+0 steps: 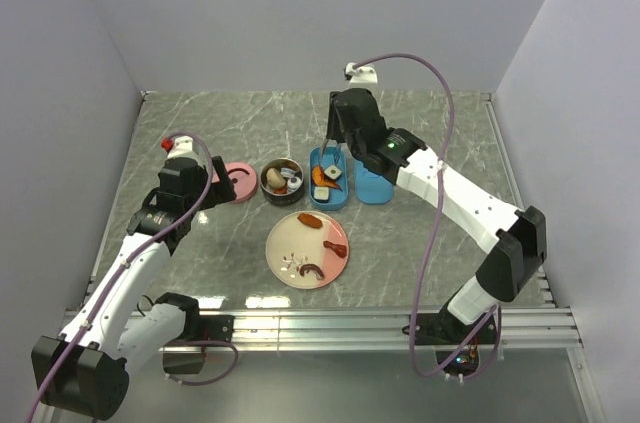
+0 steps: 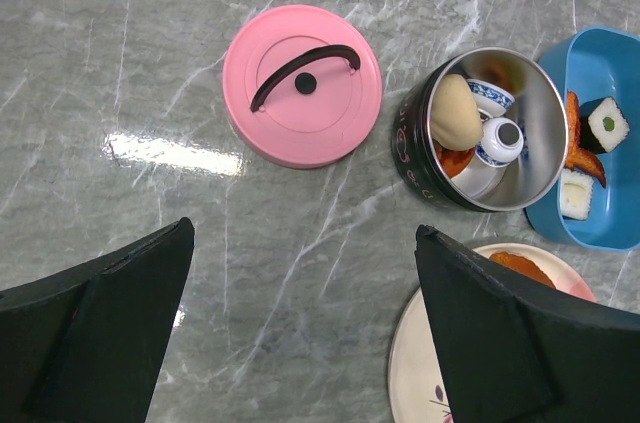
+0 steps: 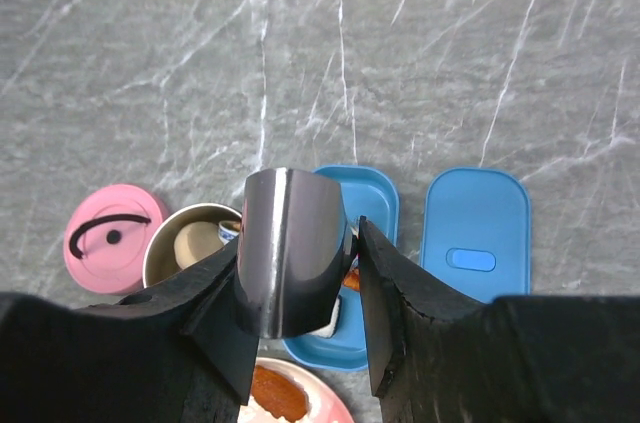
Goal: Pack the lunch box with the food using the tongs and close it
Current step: Place the food into the lunch box, then pick up the food using the clamp
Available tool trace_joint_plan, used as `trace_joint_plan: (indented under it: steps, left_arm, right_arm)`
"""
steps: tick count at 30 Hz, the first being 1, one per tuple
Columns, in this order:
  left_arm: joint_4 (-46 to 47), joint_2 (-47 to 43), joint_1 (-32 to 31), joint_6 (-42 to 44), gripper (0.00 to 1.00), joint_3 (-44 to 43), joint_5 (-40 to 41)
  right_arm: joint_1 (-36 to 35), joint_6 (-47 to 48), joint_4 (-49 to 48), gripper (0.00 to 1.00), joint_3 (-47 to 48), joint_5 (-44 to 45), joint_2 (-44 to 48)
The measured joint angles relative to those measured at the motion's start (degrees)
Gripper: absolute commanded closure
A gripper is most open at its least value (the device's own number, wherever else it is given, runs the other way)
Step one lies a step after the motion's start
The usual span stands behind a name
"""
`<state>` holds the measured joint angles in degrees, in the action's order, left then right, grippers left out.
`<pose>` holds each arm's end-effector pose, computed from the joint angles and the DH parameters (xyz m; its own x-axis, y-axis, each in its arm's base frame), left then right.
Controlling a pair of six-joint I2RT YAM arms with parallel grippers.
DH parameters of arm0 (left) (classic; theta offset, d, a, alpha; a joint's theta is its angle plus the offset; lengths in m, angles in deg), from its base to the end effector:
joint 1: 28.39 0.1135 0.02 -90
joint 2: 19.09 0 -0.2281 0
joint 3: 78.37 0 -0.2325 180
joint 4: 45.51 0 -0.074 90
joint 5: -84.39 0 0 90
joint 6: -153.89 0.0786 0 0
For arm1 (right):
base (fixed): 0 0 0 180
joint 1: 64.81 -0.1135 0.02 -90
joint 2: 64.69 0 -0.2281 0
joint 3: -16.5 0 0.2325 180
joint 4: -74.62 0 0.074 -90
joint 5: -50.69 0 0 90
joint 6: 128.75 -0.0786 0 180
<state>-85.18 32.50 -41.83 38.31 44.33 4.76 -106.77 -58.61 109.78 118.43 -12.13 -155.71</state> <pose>0.2320 -0.0409 0.2308 -0.5261 -0.3110 -0.7915 -0.1593 0.9503 -0.2674 0.3092 0.2298 0.3265 -0.3841 0.0610 -0.9213 -0.1644 0.9774 0.1333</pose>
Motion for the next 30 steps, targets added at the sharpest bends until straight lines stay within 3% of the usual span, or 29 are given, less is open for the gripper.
trace_joint_plan:
  steps: [15, 30]
  left_arm:
    - [0.00, -0.02, 0.00, -0.07, 0.01, 0.00, -0.02]
    - [-0.02, -0.15, 0.00, -0.22, 0.00, 0.00, -0.48]
  right_arm:
    - [-1.14, -0.02, 1.38, 0.56, -5.18, -0.59, 7.69]
    - [-15.04, -2.03, 4.92, 0.57, -17.68, -0.70, 18.45]
